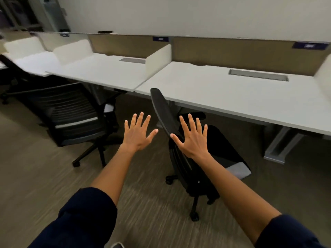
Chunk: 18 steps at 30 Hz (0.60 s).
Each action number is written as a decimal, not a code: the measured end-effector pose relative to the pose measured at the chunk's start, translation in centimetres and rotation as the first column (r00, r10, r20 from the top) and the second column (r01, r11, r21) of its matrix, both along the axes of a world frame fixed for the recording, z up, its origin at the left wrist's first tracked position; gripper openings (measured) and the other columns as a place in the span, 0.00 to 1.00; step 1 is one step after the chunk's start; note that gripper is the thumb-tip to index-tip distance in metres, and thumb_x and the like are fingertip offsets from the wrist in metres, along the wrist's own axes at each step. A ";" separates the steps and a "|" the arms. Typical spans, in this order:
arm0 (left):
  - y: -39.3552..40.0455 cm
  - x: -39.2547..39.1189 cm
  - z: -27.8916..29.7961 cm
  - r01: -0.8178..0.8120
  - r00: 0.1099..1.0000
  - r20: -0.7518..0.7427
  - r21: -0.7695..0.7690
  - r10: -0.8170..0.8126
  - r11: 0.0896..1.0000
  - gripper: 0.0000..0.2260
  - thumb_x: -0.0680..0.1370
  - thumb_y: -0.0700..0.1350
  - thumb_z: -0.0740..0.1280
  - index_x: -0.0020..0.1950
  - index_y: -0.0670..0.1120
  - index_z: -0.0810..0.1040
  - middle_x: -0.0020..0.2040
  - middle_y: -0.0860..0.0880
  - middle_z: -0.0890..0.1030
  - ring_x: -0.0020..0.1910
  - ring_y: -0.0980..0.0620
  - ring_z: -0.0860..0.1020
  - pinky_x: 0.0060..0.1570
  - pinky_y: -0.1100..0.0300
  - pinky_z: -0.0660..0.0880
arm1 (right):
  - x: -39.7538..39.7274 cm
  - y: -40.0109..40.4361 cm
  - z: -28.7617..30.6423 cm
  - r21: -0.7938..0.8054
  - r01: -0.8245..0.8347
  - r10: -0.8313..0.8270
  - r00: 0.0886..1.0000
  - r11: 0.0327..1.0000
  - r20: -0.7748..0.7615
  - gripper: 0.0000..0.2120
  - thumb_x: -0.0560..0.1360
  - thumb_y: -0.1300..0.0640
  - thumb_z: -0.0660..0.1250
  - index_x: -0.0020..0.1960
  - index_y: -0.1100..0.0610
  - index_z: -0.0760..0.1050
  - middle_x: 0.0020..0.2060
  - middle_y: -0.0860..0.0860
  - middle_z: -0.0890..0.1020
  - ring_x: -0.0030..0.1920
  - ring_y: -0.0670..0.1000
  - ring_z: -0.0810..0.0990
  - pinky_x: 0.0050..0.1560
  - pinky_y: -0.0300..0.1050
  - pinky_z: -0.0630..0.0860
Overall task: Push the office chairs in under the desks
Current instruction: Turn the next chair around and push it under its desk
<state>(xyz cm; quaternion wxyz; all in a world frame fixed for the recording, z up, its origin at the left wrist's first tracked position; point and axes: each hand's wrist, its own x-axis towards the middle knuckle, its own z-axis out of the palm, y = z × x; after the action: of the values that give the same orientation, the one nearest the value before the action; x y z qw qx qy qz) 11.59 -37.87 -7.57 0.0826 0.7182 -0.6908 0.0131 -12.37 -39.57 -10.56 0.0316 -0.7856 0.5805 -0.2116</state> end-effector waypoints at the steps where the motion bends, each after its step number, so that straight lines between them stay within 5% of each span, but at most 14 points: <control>1: -2.1 0.9 0.1 0.048 0.999 0.004 0.003 -0.048 0.999 0.35 0.80 0.69 0.47 0.83 0.54 0.47 0.84 0.47 0.45 0.82 0.43 0.42 0.78 0.37 0.42 | 0.8 -0.4 0.0 -0.003 0.046 -0.046 0.999 0.999 0.002 0.41 0.74 0.24 0.41 0.81 0.42 0.42 0.82 0.52 0.45 0.81 0.60 0.44 0.77 0.69 0.43; 10: -13.2 5.3 1.5 0.460 0.886 0.024 0.082 -0.463 0.884 0.35 0.80 0.69 0.47 0.83 0.54 0.47 0.84 0.48 0.44 0.82 0.44 0.40 0.79 0.36 0.42 | 9.5 -1.2 1.0 0.040 0.381 -0.382 0.924 0.924 0.009 0.41 0.73 0.25 0.41 0.81 0.43 0.45 0.82 0.53 0.49 0.81 0.60 0.49 0.77 0.68 0.49; 13: -15.0 5.7 1.8 0.537 0.840 0.015 0.125 -0.543 0.834 0.34 0.81 0.68 0.47 0.83 0.54 0.48 0.84 0.48 0.44 0.82 0.45 0.40 0.79 0.37 0.41 | 11.7 -1.5 1.1 0.053 0.454 -0.453 0.891 0.889 -0.027 0.40 0.75 0.26 0.42 0.81 0.45 0.47 0.81 0.55 0.55 0.79 0.60 0.58 0.76 0.66 0.58; 18: -17.1 5.4 1.4 0.613 0.783 -0.014 0.184 -0.622 0.768 0.33 0.82 0.67 0.47 0.83 0.52 0.54 0.84 0.48 0.50 0.83 0.46 0.44 0.79 0.37 0.42 | 12.4 -1.6 1.1 0.025 0.598 -0.592 0.798 0.801 -0.108 0.36 0.79 0.30 0.46 0.77 0.52 0.64 0.68 0.56 0.76 0.60 0.59 0.80 0.54 0.54 0.76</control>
<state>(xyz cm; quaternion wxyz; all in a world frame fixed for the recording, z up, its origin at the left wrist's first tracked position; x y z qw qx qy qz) 16.94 -54.95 -6.14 0.0012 0.4553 -0.8883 -0.0598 -0.02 -41.17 -9.44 -0.0412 -0.5715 0.8045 -0.1564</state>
